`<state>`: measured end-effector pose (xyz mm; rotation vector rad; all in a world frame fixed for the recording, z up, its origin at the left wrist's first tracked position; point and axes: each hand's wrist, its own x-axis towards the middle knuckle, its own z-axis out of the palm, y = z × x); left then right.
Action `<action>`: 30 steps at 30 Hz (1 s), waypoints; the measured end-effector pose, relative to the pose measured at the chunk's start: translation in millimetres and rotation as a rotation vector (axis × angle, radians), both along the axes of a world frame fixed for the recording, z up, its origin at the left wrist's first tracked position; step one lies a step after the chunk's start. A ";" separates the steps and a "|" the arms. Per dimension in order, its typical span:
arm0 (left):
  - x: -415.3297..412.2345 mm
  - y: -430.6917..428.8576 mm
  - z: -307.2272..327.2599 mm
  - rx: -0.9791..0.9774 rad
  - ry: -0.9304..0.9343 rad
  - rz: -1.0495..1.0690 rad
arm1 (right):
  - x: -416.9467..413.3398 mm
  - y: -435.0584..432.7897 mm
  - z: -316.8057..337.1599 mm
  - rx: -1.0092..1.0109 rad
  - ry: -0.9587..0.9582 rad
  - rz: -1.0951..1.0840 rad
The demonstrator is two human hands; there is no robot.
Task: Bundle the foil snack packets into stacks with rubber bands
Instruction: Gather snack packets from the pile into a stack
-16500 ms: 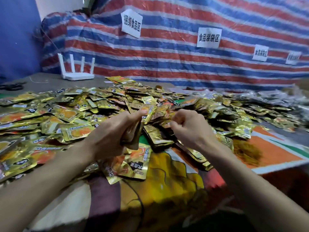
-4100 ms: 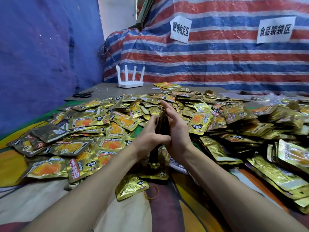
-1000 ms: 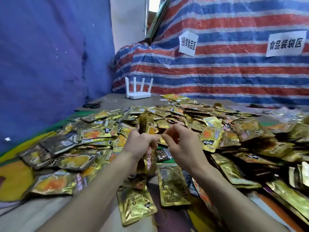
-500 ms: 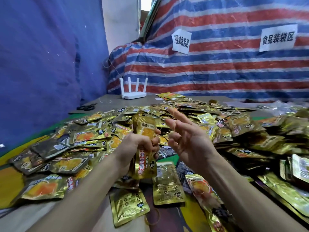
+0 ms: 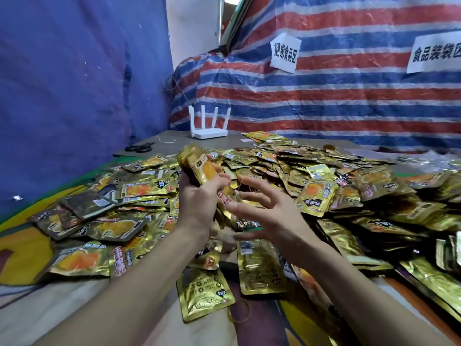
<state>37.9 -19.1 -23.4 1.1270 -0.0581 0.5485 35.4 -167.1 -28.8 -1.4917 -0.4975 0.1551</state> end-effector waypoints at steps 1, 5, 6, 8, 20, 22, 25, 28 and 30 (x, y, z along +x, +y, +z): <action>-0.5 -1.8 1.2 -0.030 -0.027 0.001 | -2.2 5.0 -2.3 -0.011 -0.006 0.013; -4.0 -7.1 5.5 -0.205 0.003 -0.124 | -7.4 24.9 -10.3 0.129 0.037 0.082; -4.0 -6.6 5.5 -0.237 0.042 -0.168 | -7.9 28.1 -10.6 0.176 0.047 0.090; -2.5 -5.2 5.7 -0.290 0.088 -0.269 | -8.0 30.6 -10.2 0.233 0.041 0.077; -3.2 -11.2 -3.8 -0.284 0.279 -0.520 | -0.2 10.3 -0.2 0.029 -0.160 -0.260; -3.5 -12.6 -6.8 -0.266 0.301 -0.518 | 1.4 6.8 0.9 -0.039 -0.168 -0.279; -0.3 -15.2 -12.3 -0.270 0.347 -0.522 | 1.7 7.5 -3.2 -0.050 -0.163 -0.329; 1.9 -15.8 -13.1 -0.300 0.357 -0.508 | 0.3 13.8 -8.8 -0.029 -0.171 -0.386; 4.0 -12.7 -13.1 -0.331 0.354 -0.496 | 0.6 15.7 -9.5 -0.010 -0.167 -0.347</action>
